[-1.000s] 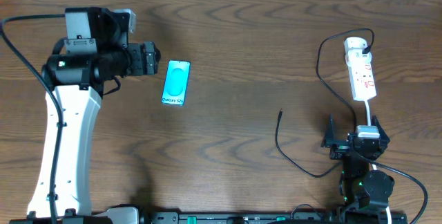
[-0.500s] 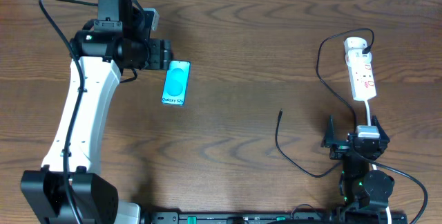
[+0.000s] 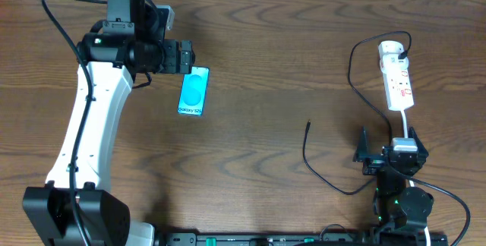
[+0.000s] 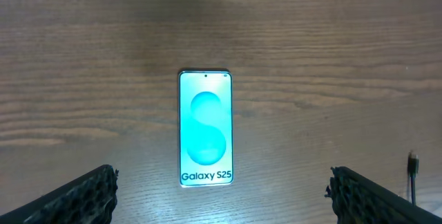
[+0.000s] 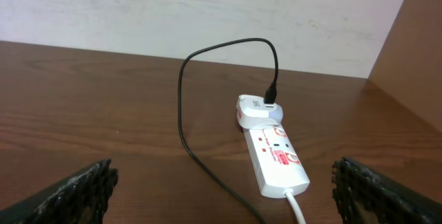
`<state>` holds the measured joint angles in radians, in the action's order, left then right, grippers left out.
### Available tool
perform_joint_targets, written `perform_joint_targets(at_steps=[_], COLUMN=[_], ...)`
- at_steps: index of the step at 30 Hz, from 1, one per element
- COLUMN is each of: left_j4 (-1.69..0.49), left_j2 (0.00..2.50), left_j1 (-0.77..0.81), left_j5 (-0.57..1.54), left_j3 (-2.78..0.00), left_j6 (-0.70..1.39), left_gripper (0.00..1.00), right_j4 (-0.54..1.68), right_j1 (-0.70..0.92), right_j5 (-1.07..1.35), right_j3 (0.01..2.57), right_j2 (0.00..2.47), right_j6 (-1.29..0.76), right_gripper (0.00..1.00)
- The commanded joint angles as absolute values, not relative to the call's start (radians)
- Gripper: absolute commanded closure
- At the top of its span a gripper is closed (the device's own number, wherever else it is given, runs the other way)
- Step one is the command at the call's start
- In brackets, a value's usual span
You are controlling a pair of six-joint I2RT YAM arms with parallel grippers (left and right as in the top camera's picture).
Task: Plug charger to phone and switch on socket
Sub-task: 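Move the left gripper forward over the Galaxy S25 phone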
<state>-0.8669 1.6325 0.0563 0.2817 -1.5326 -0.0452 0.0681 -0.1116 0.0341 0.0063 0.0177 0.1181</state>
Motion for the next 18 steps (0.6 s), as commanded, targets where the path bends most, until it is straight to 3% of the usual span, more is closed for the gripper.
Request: perform_joint_targets(at_steps=[1, 18], left_j4=[-0.895, -1.08], left_j2=[1.647, 2.028], left_j1=[0.063, 0.134], left_j5=[0.173, 0.144], left_j3=[-1.554, -1.792], left_j6=[0.072, 0.089], left_gripper=[0.02, 0.02], right_j4=[0.072, 0.072], right_j1=[-0.097, -0.097], right_j5=[0.044, 0.044], right_j3=[0.006, 0.006], right_j2=[0.015, 0.015], right_j6=[0.129, 0.129], right_gripper=[0.01, 0.01])
